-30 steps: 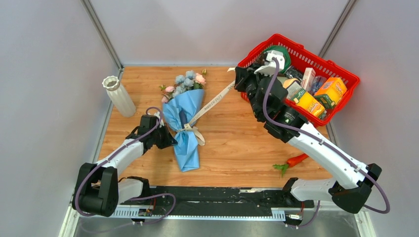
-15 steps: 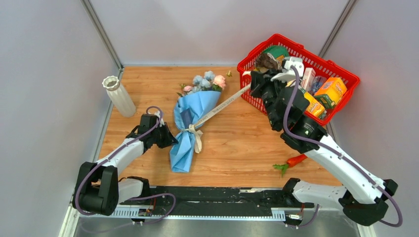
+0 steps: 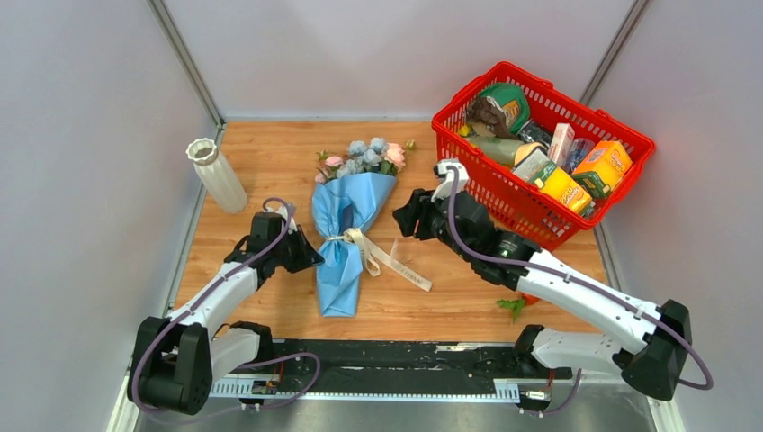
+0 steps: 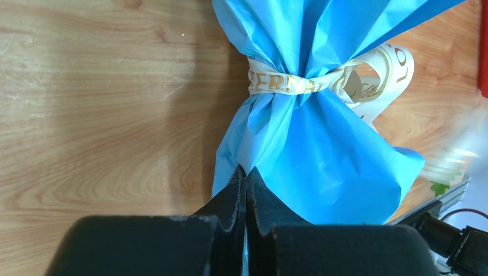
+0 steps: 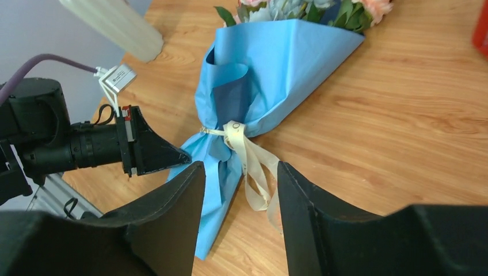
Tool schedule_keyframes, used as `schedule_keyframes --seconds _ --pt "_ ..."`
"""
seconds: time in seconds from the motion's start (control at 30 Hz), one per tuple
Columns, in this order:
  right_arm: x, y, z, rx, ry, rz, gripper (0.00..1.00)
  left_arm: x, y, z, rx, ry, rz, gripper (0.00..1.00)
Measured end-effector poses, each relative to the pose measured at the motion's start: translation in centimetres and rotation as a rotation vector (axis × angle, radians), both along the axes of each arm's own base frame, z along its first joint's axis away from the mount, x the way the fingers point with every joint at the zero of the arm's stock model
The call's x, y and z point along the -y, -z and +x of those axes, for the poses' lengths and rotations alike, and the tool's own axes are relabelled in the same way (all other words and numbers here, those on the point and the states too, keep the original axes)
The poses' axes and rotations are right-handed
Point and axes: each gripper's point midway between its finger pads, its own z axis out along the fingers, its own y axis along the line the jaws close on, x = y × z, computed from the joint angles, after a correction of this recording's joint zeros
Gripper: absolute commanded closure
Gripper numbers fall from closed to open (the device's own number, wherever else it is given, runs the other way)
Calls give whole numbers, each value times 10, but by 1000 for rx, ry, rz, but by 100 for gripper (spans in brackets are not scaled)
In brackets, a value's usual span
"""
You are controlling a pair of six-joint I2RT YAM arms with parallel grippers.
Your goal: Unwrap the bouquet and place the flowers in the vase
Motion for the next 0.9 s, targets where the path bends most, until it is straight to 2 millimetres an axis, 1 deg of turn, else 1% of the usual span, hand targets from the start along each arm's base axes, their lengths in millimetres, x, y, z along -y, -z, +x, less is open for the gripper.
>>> schedule_keyframes --seconds 0.07,0.17,0.27,0.3,0.43,0.5,0.6,0.73,0.77,0.8,0.83,0.9 --pt "-14 9 -3 -24 -35 -11 45 -1 3 -4 -4 -1 1 100" --pt "-34 26 1 -65 -72 -45 45 -2 8 -9 -12 -1 2 100" --pt "-55 50 8 -108 -112 -88 45 -2 8 -11 -10 0 1 100" --pt "-62 61 10 -124 -133 -111 45 -2 8 -11 -7 0 -1 100" --pt "-86 95 17 -157 -195 -177 44 0 6 -11 -1 1 -11 100" --pt "-95 115 20 -175 -224 -216 43 0 5 -11 0 1 -13 100" --pt "-102 140 22 -205 -251 -264 43 0 5 -10 0 -1 -15 100" --pt "-111 166 27 -231 -271 -310 44 0 4 -10 3 -2 -16 100" --pt "-112 170 28 -234 -274 -317 46 0 4 -10 4 -2 -17 100" --pt "-115 175 30 -239 -276 -324 52 0 4 -9 7 -3 -18 100" --pt "-117 178 31 -241 -278 -330 63 0 5 -9 8 -3 -18 100" --pt "-120 186 34 -245 -282 -340 80 0 7 -9 6 -5 -18 100"
